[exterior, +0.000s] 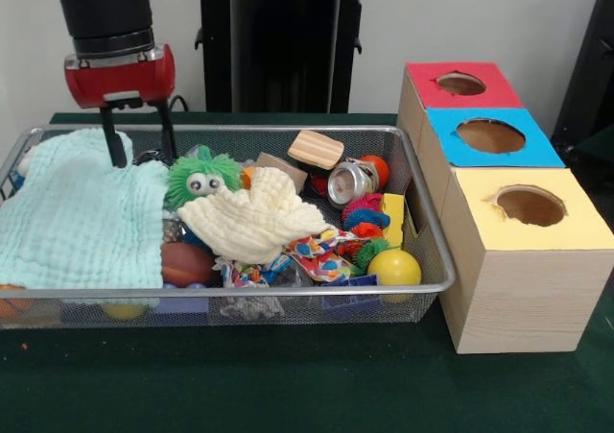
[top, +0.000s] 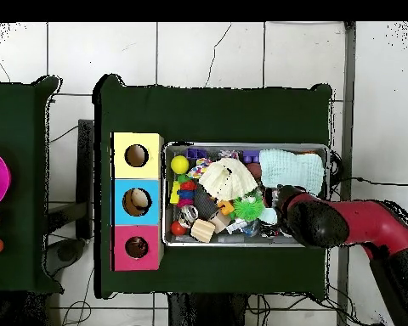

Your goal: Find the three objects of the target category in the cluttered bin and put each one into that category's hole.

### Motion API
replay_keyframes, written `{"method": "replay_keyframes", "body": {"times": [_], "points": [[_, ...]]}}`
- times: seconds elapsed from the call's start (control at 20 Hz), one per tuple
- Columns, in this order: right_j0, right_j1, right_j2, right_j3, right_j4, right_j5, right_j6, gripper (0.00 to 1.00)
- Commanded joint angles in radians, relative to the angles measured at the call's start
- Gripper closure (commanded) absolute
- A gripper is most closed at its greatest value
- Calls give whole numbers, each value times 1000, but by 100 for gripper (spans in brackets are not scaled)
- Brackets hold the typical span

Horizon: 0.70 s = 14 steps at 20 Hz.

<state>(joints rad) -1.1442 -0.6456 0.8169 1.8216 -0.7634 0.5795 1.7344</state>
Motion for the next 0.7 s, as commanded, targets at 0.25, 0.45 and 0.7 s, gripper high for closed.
{"method": "replay_keyframes", "body": {"times": [0.25, 0.45, 0.7], "points": [[0, 50, 18, -106, -77, 102, -356, 0], [10, 85, 1, -128, -119, 68, -356, 0], [73, 169, -74, -131, -229, -76, -199, 0]]}}
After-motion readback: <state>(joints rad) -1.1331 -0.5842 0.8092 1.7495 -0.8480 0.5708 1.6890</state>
